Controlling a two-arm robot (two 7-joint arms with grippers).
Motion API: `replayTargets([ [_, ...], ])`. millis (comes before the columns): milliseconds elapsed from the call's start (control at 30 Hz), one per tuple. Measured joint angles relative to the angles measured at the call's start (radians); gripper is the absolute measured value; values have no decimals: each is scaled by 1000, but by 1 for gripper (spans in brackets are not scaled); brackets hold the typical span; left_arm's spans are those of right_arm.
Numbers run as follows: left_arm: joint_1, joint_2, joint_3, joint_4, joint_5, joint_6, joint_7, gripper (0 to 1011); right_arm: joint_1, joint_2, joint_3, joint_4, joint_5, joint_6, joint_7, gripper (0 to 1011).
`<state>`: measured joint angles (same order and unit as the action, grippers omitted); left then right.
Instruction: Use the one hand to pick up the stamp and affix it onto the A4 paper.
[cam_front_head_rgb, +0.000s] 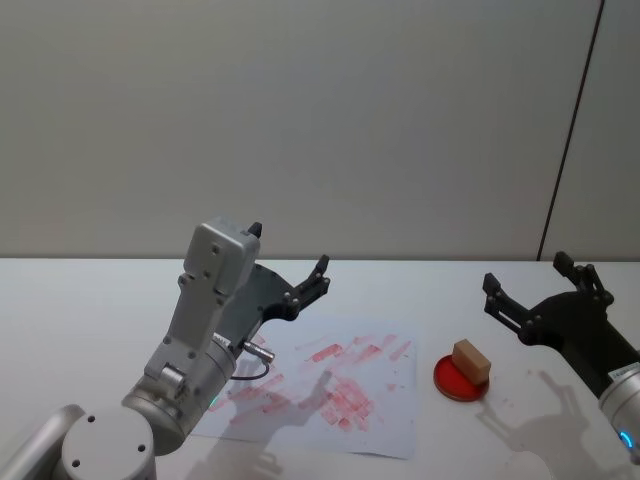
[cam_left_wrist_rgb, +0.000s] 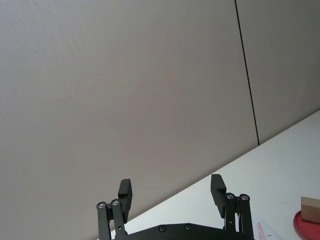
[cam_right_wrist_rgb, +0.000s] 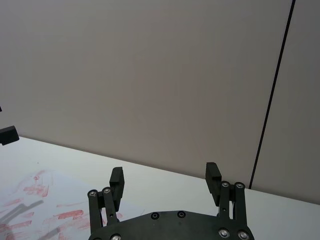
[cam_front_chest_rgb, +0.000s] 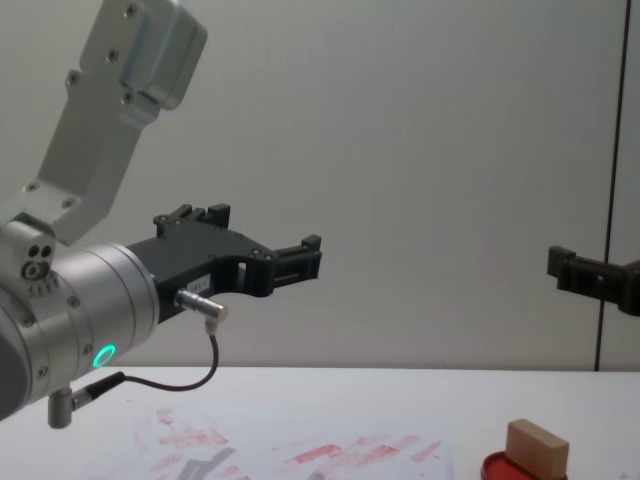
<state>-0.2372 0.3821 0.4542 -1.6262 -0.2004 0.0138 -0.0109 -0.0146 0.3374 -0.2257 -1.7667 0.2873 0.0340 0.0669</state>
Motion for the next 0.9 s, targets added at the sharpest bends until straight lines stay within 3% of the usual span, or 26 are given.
replayTargets([
  [333, 0, 0, 0, 0, 0, 0, 0, 1003, -23, 19, 10, -15, 12, 9, 1, 1001],
  [600, 0, 0, 0, 0, 0, 0, 0, 1002, -65, 61, 30, -44, 32, 44, 4, 1001],
  [900, 0, 0, 0, 0, 0, 0, 0, 1002, -86, 87, 38, -47, 24, 84, 21, 1001],
])
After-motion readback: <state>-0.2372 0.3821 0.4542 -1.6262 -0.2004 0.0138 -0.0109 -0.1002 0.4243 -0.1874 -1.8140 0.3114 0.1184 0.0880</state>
